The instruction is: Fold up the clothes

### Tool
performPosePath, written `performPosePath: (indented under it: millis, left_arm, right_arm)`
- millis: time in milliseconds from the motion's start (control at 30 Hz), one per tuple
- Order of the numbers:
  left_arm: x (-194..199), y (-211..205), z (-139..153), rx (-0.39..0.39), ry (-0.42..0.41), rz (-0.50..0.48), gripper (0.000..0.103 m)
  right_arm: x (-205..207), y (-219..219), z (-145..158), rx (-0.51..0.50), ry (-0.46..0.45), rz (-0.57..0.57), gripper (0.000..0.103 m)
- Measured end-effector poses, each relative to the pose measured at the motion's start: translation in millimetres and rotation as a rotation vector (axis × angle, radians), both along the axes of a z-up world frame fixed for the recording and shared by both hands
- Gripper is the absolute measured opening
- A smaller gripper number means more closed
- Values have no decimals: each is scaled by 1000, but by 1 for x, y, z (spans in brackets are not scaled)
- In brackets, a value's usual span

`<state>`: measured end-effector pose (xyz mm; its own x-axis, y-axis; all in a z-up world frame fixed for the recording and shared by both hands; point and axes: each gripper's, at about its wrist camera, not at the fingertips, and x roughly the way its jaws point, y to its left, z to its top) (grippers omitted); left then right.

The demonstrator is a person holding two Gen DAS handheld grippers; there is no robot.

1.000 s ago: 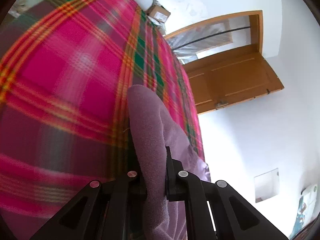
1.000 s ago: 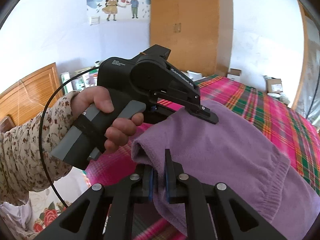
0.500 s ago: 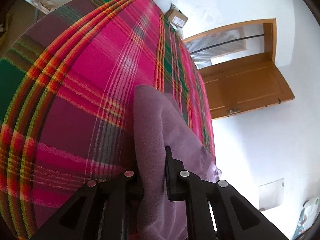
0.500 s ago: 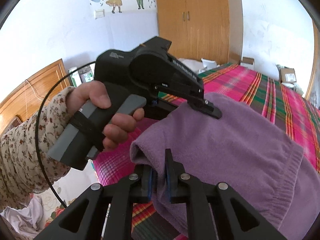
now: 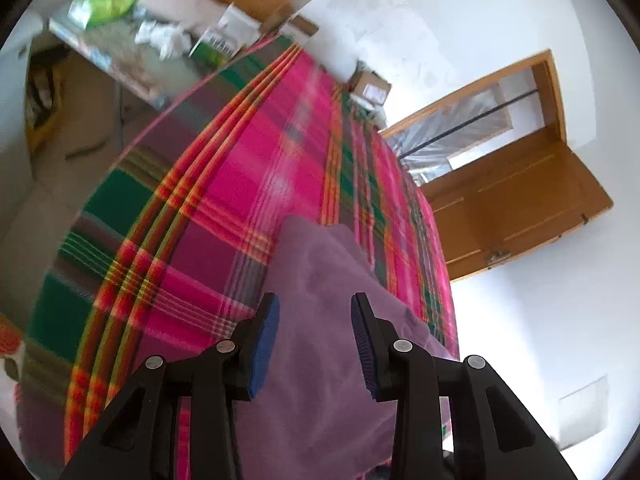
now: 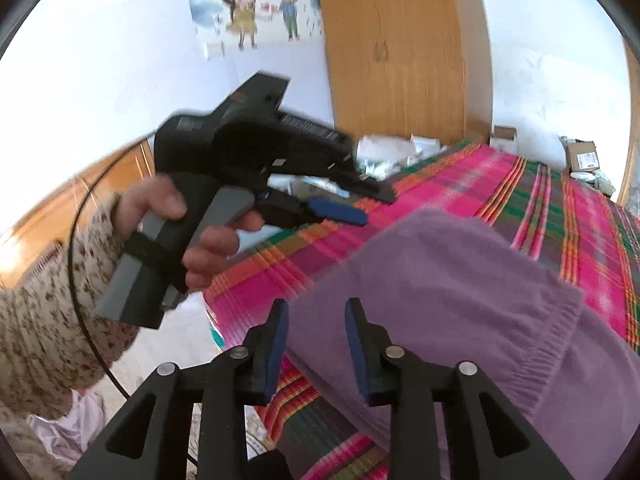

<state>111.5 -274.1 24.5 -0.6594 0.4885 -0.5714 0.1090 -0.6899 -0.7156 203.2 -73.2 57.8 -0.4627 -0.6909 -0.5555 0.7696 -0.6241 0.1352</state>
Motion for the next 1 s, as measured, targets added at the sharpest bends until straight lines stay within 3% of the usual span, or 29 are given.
performPosePath:
  millis: [133, 267, 400, 467, 633, 900, 1000]
  left_arm:
    - [10, 21, 18, -114, 49, 13, 37]
    - [18, 58, 21, -171, 67, -69, 37]
    - [17, 116, 36, -259, 127, -163, 37]
    - [16, 136, 36, -263, 143, -196, 37]
    - [9, 183, 37, -240, 172, -314, 37]
    - [1, 247, 28, -229, 138, -469, 37]
    - [-2, 273, 23, -236, 127, -535, 37]
  right_arm:
    - [12, 41, 16, -60, 36, -87, 32]
    - [-5, 92, 7, -11, 49, -289, 32]
    - [-24, 152, -13, 26, -33, -519, 32]
    - [-21, 187, -20, -5, -80, -612, 32]
    - [-27, 243, -34, 37, -89, -803, 33]
    - [-20, 308, -42, 91, -70, -1005, 33]
    - [-10, 344, -37, 42, -67, -1083, 33]
